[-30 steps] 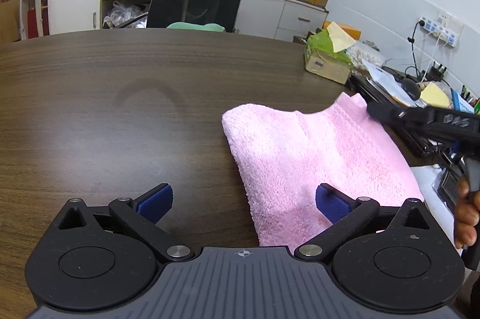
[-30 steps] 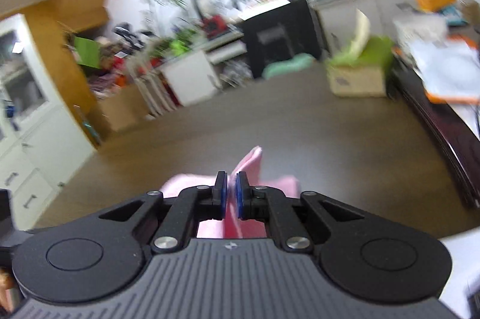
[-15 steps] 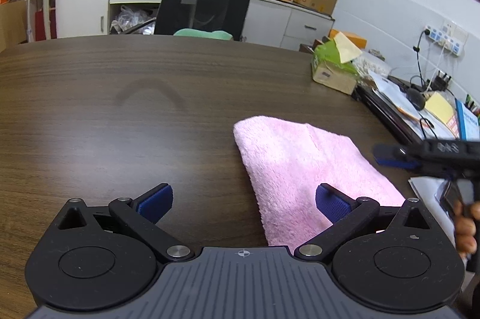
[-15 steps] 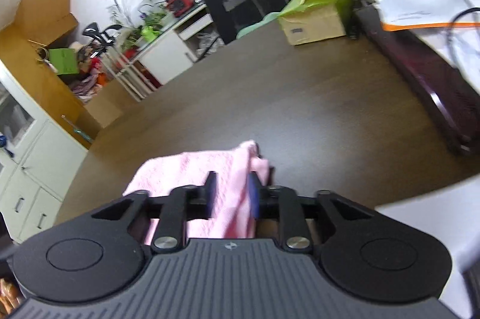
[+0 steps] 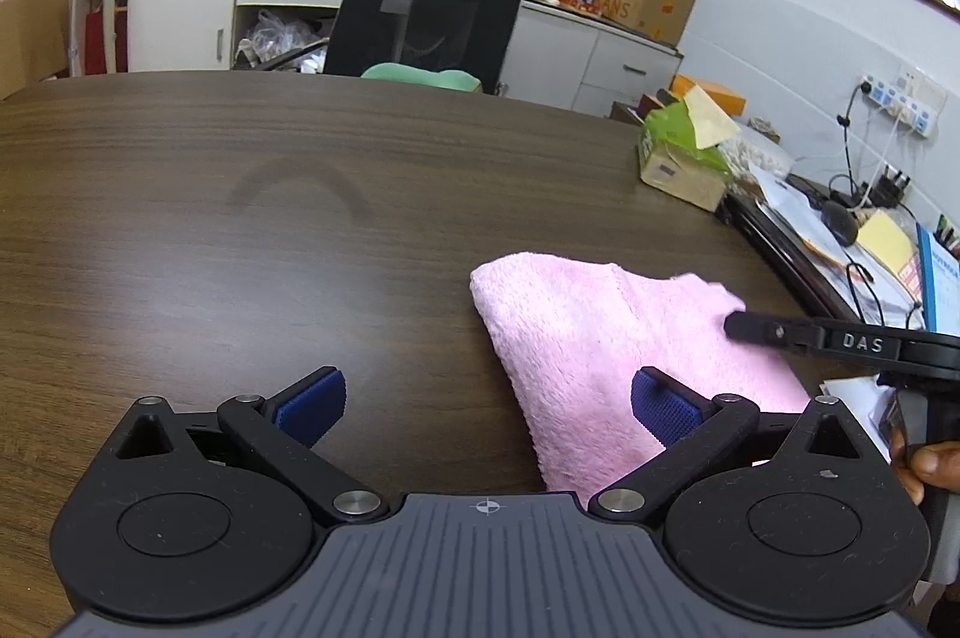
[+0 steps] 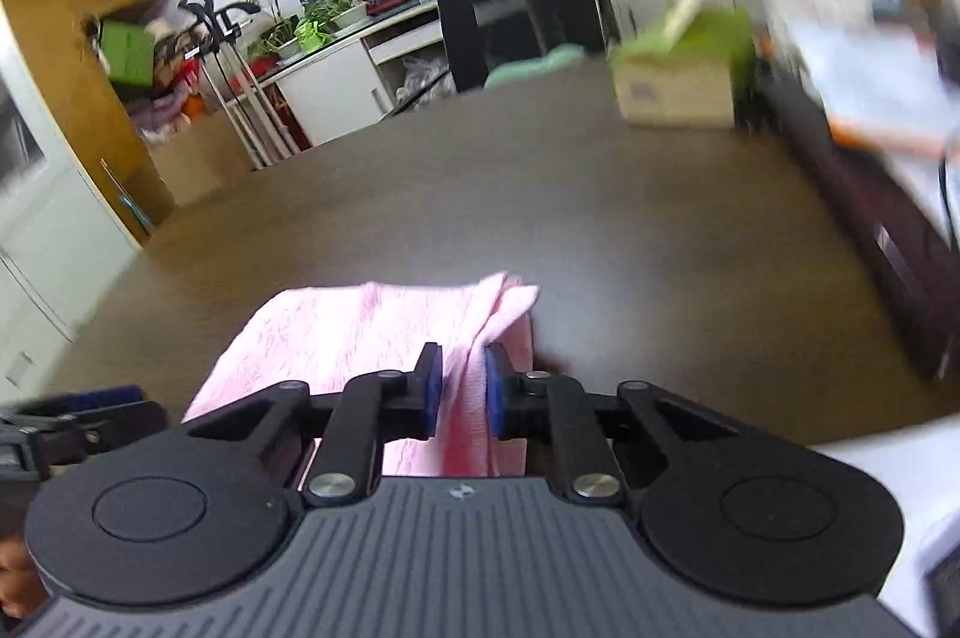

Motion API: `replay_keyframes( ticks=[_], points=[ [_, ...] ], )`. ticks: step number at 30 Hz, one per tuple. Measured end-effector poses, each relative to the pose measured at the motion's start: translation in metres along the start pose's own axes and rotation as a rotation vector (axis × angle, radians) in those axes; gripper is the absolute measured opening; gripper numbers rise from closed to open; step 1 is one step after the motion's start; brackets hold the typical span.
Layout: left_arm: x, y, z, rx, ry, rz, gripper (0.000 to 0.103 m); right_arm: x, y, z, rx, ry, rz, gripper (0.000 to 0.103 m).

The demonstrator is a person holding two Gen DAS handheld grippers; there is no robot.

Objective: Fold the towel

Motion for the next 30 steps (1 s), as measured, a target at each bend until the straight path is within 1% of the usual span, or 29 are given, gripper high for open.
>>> replay_keyframes(
  ticks=[2, 3, 4, 5, 7, 9, 10, 11, 14, 16, 17, 19, 20, 21, 22, 23, 26, 28, 29, 30],
  points=[
    [-0.004, 0.003, -0.003, 0.007, 0.002, -0.021, 0.103, 0.005, 0.0, -0.014, 0.028, 0.043, 0.052, 0.015],
    [-0.007, 0.005, -0.004, 0.012, 0.005, -0.038, 0.103, 0.005, 0.002, -0.025, 0.051, 0.049, 0.058, 0.015],
    [-0.012, 0.007, -0.005, 0.015, 0.007, -0.068, 0.103, 0.005, 0.003, -0.027, 0.049, 0.046, 0.057, 0.017],
    [-0.018, 0.009, -0.005, 0.012, 0.004, -0.103, 0.103, 0.004, 0.004, -0.029, 0.035, 0.034, 0.049, 0.018],
    [-0.028, 0.014, -0.006, 0.012, -0.017, -0.168, 0.103, 0.003, 0.004, -0.03, 0.037, 0.024, 0.028, 0.02],
    [-0.036, 0.017, -0.009, 0.03, -0.044, -0.224, 0.103, 0.001, 0.005, -0.03, 0.036, 0.021, 0.012, 0.023],
    [-0.038, 0.019, -0.011, 0.035, -0.061, -0.243, 0.103, -0.003, 0.006, -0.03, 0.036, 0.008, -0.011, 0.023],
    [-0.042, 0.022, -0.015, 0.045, -0.103, -0.28, 0.103, -0.006, 0.007, -0.03, 0.041, -0.004, -0.032, 0.023],
    [-0.042, 0.024, -0.02, 0.069, -0.12, -0.295, 0.103, -0.013, 0.008, -0.029, 0.051, -0.05, -0.1, 0.024],
    [-0.037, 0.023, -0.023, 0.08, -0.125, -0.292, 0.103, -0.011, 0.009, -0.03, 0.053, -0.049, -0.113, 0.025],
    [-0.034, 0.022, -0.024, 0.082, -0.129, -0.289, 0.103, -0.01, 0.01, -0.031, 0.054, -0.048, -0.114, 0.028],
    [-0.021, 0.015, -0.027, 0.058, -0.188, -0.281, 0.103, 0.0, 0.012, -0.034, 0.058, -0.056, -0.095, 0.035],
    [-0.018, 0.014, -0.028, 0.05, -0.202, -0.281, 0.103, 0.006, 0.013, -0.035, 0.057, -0.059, -0.083, 0.038],
    [-0.008, 0.01, -0.03, 0.031, -0.242, -0.271, 0.103, 0.011, 0.014, -0.035, 0.056, -0.061, -0.075, 0.04],
    [-0.003, 0.008, -0.03, 0.028, -0.251, -0.257, 0.103, 0.014, 0.015, -0.036, 0.053, -0.063, -0.071, 0.046],
    [0.007, 0.005, -0.031, 0.035, -0.246, -0.221, 0.103, 0.017, 0.015, -0.036, 0.051, -0.064, -0.067, 0.046],
    [0.031, -0.004, -0.028, 0.049, -0.17, -0.102, 0.101, 0.027, 0.015, -0.036, 0.038, -0.048, -0.052, 0.046],
    [0.036, -0.008, -0.02, 0.028, -0.14, -0.065, 0.1, 0.027, 0.012, -0.024, 0.001, -0.051, -0.069, 0.047],
    [0.036, -0.009, -0.018, 0.019, -0.137, -0.063, 0.1, 0.027, 0.012, -0.017, -0.021, -0.047, -0.075, 0.049],
    [0.036, -0.011, -0.01, -0.01, -0.13, -0.06, 0.1, 0.029, 0.01, -0.004, -0.061, -0.045, -0.074, 0.049]
  ],
)
Point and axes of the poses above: each gripper's, at about its wrist camera, not at the fingertips, and z roughly against the way its jaws point, x to its left, y to its underside, the point moved 2 cm from there along -z, roughly the way its jaws point
